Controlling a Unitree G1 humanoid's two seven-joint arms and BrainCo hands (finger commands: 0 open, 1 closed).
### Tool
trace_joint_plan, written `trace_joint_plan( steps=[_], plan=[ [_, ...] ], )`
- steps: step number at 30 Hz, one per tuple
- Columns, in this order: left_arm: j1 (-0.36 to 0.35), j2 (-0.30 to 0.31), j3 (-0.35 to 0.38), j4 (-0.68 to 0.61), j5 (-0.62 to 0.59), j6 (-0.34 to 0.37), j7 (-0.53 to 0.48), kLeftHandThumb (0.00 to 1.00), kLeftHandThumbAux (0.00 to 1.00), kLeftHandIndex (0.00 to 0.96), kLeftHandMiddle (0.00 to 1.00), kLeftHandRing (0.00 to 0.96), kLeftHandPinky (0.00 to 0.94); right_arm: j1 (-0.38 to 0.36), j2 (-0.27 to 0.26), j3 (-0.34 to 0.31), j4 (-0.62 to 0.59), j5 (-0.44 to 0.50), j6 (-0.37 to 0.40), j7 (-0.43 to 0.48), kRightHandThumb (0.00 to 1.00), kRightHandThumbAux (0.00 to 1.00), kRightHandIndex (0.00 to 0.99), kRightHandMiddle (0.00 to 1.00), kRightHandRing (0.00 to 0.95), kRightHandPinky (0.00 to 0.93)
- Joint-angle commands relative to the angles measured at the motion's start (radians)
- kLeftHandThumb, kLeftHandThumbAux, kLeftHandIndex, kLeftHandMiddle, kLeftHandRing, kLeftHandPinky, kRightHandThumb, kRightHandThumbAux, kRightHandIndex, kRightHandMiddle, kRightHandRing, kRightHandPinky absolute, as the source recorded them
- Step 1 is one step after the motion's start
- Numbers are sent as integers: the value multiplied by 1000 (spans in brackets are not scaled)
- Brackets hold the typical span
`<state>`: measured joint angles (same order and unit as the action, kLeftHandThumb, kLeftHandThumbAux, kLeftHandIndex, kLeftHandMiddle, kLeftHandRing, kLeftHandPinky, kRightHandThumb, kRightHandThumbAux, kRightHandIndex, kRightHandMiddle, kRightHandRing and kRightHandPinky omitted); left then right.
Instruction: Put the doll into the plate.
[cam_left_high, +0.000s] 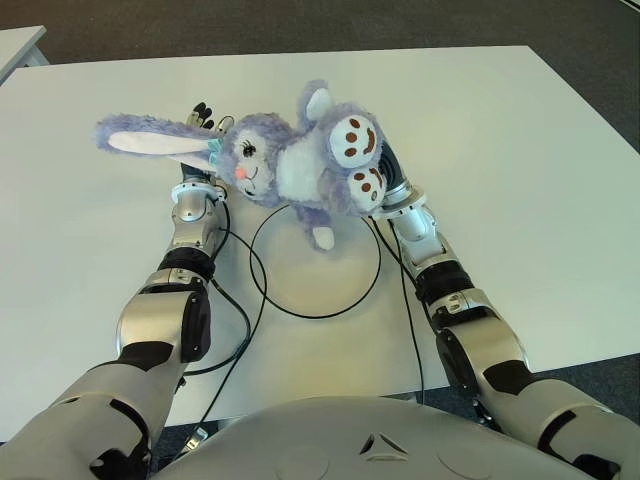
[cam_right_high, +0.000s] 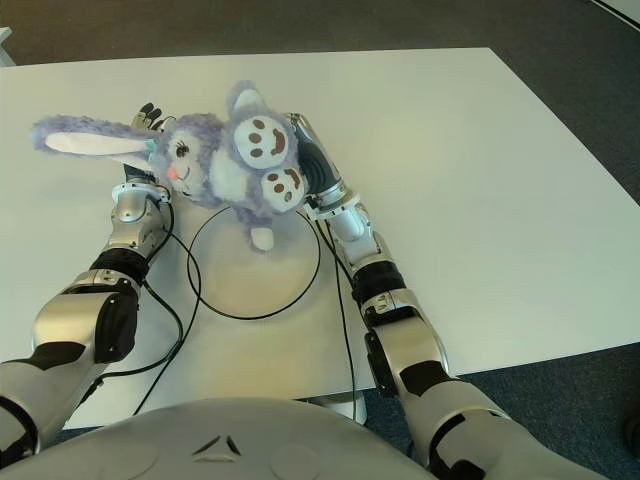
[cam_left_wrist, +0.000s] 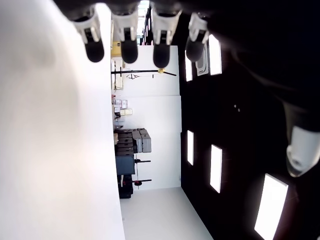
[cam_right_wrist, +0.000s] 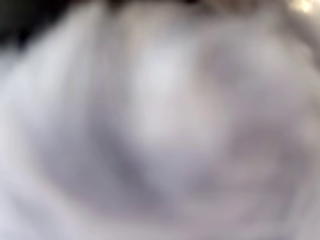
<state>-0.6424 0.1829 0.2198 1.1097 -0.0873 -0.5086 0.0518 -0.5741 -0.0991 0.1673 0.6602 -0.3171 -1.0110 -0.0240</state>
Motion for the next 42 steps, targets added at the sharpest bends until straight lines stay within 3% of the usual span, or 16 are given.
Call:
trace_joint_plan(
  steps=[1,16,21,31,40,42],
  plan=[
    [72,-30,-3,48,3,42,1,0,510,22,95,56,0,27,-7,12,0,-11,26,5,709,716,438,849,860,860],
    [72,-27,-5,50,6,38,-1,0,506,17,88,53,3,37,-7,23,-7,-2,37,10,713,714,438,855,867,874],
    [71,-29,-1,51,2,36,-6,0,506,15,87,50,0,41,-20,39,-12,28,62,68,715,714,437,860,869,879],
    [69,-31,0,52,0,41,-3,0,514,16,91,50,0,57,-48,63,-72,66,158,172,711,709,436,825,840,794],
    [69,-32,-5,52,7,40,7,0,512,17,91,51,0,79,-60,62,-114,62,210,193,702,710,433,744,777,760],
    [69,-32,-5,52,8,40,8,0,512,18,90,51,0,80,-60,61,-112,54,211,184,700,710,432,721,754,716]
  ],
)
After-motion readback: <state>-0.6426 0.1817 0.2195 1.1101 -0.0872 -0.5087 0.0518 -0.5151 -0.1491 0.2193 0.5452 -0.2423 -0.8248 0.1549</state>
